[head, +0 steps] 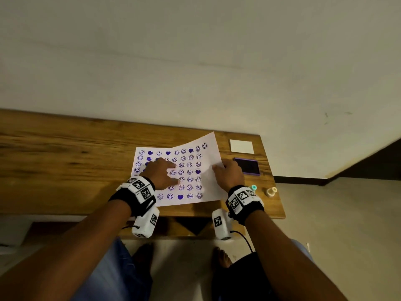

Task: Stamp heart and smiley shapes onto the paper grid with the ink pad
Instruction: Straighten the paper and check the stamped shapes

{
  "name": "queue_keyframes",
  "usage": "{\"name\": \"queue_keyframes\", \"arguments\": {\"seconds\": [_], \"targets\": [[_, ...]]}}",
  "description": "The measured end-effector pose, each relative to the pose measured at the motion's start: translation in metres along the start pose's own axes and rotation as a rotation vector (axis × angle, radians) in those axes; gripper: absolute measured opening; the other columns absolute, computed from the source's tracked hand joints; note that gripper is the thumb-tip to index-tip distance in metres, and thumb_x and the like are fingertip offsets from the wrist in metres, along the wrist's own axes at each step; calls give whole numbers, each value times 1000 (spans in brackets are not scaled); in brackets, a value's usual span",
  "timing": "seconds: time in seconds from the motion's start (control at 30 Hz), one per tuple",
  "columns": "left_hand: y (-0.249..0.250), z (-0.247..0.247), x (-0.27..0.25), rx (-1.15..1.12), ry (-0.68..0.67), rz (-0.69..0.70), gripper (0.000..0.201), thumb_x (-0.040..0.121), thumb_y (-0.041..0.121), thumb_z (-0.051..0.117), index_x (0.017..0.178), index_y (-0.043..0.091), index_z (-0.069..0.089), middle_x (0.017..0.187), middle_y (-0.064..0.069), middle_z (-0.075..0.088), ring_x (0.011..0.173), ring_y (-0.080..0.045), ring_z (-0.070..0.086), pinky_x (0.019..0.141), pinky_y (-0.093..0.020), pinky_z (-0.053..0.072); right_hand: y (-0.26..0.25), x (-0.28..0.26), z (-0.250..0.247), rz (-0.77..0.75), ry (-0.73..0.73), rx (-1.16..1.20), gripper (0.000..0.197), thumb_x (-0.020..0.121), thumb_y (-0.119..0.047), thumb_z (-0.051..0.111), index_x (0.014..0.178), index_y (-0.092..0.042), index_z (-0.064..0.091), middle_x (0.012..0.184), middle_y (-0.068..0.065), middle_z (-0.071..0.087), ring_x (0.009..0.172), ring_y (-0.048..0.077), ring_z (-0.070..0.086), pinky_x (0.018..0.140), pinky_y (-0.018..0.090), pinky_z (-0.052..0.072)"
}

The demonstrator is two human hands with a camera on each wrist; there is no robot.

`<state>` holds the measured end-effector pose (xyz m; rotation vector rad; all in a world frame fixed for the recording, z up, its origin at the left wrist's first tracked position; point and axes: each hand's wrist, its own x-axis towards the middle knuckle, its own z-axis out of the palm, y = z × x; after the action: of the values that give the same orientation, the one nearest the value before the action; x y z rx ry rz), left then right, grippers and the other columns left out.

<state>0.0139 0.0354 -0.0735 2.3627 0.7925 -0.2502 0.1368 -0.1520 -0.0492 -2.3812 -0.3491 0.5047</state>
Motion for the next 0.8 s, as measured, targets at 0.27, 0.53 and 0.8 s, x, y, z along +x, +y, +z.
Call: {"name": "queue_keyframes", "arguments": {"seconds": [0.27, 0.53, 0.8], "targets": [[-62, -80, -7, -98, 195, -65, 45, 75, 31, 75, 119, 26, 64, 126, 0, 63, 112, -21, 60, 94, -34, 48, 8, 5, -20, -132, 159, 439, 52, 86, -47, 66, 83, 4, 55, 76, 17, 56, 72, 19, 52, 68, 38, 44], [-116, -94, -2, 240, 15, -235, 60, 76, 23, 77, 131, 17, 53, 128, -8, 60, 113, -28, 58, 94, -35, 47, -17, -24, -55, -113, 19, 901, 20, 99, -10, 55, 88, -8, 72, 86, 15, 68, 75, 26, 61, 67, 33, 48], [-215, -59, 75, 391, 0, -226, 40, 80, 28, 67, 118, 16, 59, 118, -9, 66, 104, -24, 63, 88, -35, 51, -14, -40, -68, -137, -18, 1023, 19, 98, 3, 54, 101, -2, 72, 100, 12, 77, 88, 22, 75, 70, 29, 59]]}}
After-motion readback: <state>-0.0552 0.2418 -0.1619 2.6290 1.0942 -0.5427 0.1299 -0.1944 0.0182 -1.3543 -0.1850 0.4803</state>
